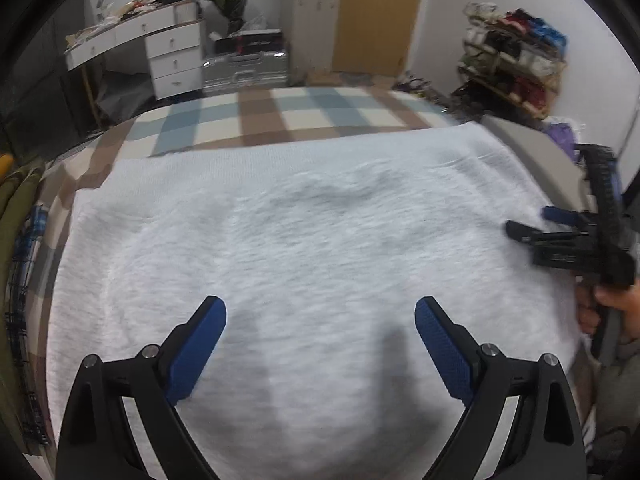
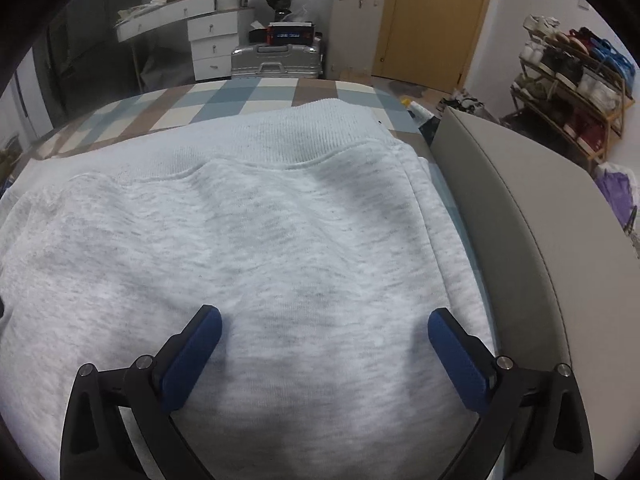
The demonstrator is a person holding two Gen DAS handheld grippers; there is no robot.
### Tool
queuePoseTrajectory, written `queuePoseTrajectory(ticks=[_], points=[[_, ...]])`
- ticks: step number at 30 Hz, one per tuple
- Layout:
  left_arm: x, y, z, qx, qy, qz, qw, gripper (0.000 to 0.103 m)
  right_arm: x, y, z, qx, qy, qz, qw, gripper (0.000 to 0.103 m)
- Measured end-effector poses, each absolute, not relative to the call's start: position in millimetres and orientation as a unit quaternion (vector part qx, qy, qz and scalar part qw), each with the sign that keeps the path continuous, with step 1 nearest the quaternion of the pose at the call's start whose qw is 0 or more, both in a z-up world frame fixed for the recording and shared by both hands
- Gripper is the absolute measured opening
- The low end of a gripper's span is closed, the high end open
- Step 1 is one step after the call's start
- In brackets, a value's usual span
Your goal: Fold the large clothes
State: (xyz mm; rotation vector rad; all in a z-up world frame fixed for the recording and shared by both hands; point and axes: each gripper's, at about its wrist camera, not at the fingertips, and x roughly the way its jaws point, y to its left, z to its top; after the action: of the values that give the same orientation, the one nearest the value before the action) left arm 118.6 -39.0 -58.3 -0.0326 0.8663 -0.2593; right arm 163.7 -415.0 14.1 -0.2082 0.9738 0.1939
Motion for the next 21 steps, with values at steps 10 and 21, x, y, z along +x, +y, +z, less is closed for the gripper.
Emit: queuePoseTrajectory(ticks=[10,21], points=[[118.1,-63.0,-96.2,0.039,0.416,-0.142,0.897,0.096,105.1,-337.1,10.5,-0.144,0.459,0.262,0.837,0.103],[110.6,-64.2,-95.2,0.038,0.408,-0.148,0.9,0.097,113.7,-449.6,11.1,-0.089,0.465,0.111,0.874,0.102]])
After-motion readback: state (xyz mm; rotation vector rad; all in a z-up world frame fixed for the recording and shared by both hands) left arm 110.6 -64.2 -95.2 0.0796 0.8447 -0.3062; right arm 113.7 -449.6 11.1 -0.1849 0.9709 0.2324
